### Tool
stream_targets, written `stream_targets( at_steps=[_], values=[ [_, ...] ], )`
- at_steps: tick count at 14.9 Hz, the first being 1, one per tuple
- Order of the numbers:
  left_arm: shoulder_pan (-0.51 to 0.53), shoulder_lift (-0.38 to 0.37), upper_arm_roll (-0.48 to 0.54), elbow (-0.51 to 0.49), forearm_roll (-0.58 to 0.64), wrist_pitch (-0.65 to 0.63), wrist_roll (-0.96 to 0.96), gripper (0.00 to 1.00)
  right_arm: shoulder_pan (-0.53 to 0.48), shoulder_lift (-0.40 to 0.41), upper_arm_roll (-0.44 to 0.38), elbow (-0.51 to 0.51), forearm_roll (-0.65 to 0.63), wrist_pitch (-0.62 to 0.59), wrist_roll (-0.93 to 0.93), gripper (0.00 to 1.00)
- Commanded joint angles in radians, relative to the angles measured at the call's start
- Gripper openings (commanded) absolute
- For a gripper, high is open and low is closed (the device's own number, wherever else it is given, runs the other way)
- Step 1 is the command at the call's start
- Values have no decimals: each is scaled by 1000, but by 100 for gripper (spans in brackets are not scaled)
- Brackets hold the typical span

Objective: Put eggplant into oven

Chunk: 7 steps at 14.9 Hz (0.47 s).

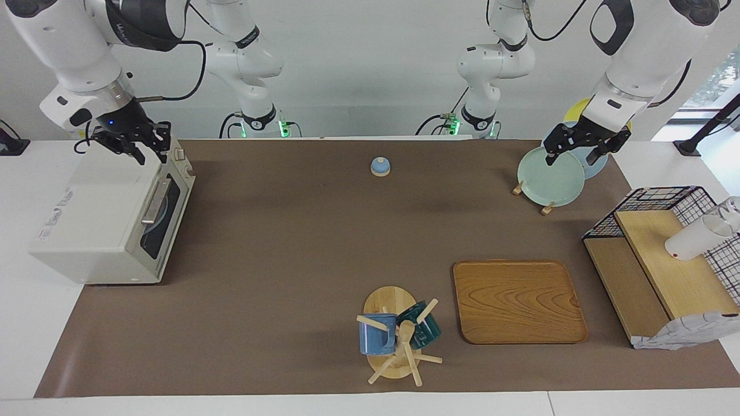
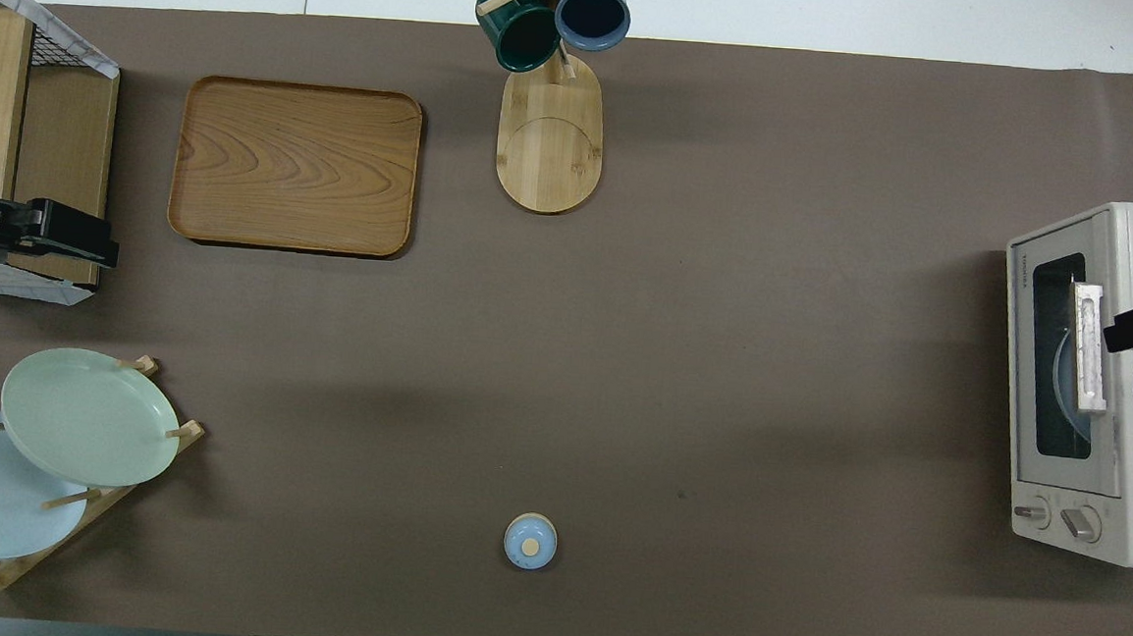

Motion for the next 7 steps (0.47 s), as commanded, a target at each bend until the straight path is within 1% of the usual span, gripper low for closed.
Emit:
stream_targets(
  at_steps=[1,3,4,7],
  values=[
    [9,-7,-5,4,16,-18,7,100,-8,16,4,8,22,1,81,100],
    [9,-6,-5,4,16,-18,5,100,-3,23,5,12,7,-2,95,100],
    [9,-7,-5,4,16,-17,7,100,0,40,4,25,4,-8,95,100],
    [9,-7,-5,4,16,-18,5,100,12,45,4,35,1,3,102,100]
  ],
)
